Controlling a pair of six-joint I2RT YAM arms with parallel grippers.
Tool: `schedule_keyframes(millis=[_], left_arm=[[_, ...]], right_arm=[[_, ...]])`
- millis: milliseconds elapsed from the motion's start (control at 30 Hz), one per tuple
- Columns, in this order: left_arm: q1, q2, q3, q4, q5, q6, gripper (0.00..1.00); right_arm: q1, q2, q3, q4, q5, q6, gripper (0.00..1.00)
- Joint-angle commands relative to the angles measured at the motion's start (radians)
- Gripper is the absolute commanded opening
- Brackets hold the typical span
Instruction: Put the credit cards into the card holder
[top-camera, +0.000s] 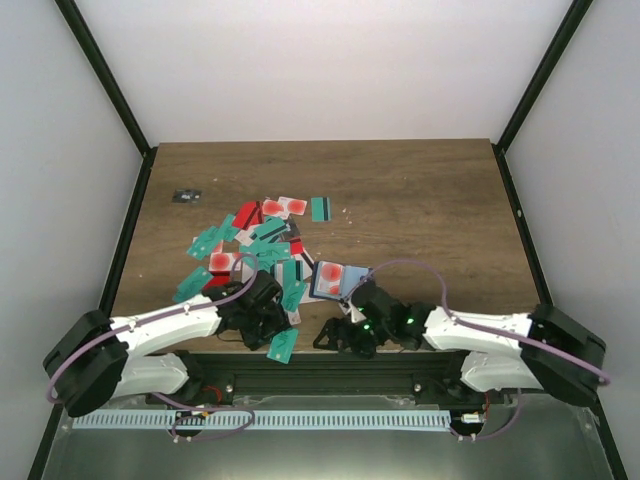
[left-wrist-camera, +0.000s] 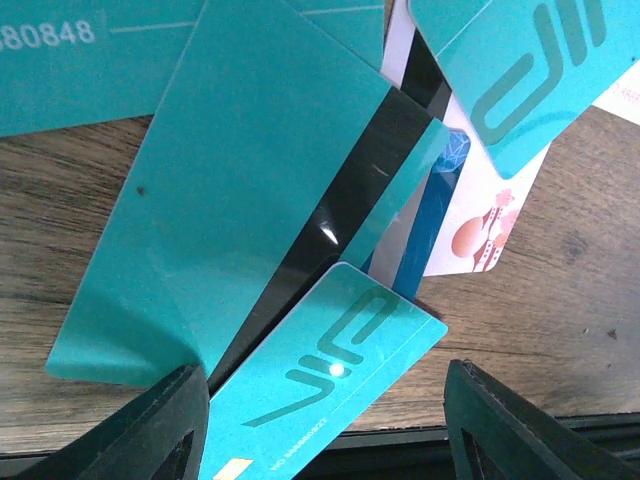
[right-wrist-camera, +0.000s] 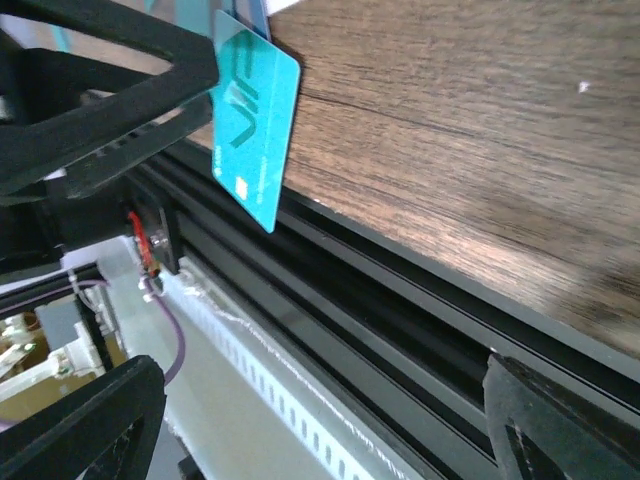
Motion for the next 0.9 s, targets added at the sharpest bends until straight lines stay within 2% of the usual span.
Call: schedule_keyframes(millis=[0,333,667,867], left_arm=[[0.02,0.002,-0.03,-0.075,0.012,0.081,0.67],[0.099,0.017,0.035,-0.186,0.026,0.3,0.67],[0.105,0.049,0.052,-0.196,0.079,0.435,0.56],[0.107,0.053,0.048,-0.209,0.083,0.472,0.44]], right_arm=[[0.086,0.092,0.09,0.066,0.153,0.086,0.88],[0.241,0.255,0.121,0.258,0.286,0.282,0.8],[0.357,0.379,0.156,0.339,0.402,0.427,0.73],[0.371,0.422,0.122,0.429,0.456,0.489,0.67]])
